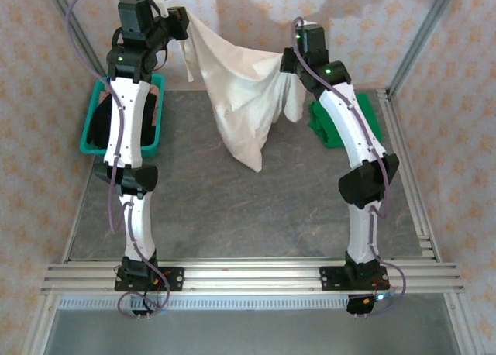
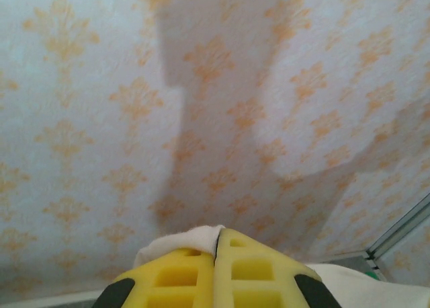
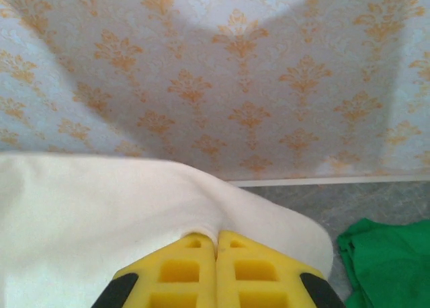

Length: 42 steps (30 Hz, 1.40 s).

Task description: Fold and stack the t-shirts

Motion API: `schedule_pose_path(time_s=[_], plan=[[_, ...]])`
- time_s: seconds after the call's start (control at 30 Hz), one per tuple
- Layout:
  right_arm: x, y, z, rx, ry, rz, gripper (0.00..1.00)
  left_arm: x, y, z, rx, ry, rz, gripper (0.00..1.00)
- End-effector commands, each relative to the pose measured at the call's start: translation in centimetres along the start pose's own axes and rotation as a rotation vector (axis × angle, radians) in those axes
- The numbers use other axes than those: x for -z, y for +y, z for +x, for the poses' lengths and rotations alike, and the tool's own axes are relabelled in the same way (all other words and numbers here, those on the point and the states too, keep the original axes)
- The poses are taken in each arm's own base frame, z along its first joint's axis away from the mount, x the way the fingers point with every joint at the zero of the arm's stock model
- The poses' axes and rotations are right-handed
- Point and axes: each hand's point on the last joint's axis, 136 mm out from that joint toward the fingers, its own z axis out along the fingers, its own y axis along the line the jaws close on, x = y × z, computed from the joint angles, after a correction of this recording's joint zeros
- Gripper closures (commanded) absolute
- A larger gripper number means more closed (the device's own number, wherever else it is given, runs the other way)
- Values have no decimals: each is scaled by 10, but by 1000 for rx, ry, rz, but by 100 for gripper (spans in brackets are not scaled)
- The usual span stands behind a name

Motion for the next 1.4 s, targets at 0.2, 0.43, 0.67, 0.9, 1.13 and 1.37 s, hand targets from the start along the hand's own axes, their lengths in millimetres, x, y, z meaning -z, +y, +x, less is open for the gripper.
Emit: schedule_pose_path(time_s=[0.2, 0.43, 0.67, 0.9, 1.13, 1.37], plan=[[82, 18, 133, 39, 18, -143, 98, 111, -120, 51, -193, 186, 345, 100], [109, 4, 336, -63, 470, -216, 48, 154, -80, 312, 40, 444, 258, 22], [118, -49, 302, -101, 420, 23, 31, 170, -9, 369, 78, 543, -83, 4], [56, -75, 281, -129, 453, 126, 29, 132, 15, 378, 209, 642, -214, 13], [-12, -76, 276, -100, 509, 182, 34, 114, -17, 420, 276, 757, -129, 24], [-64, -87, 303, -199, 594, 156, 37, 83, -40, 457, 193, 864, -133, 29]])
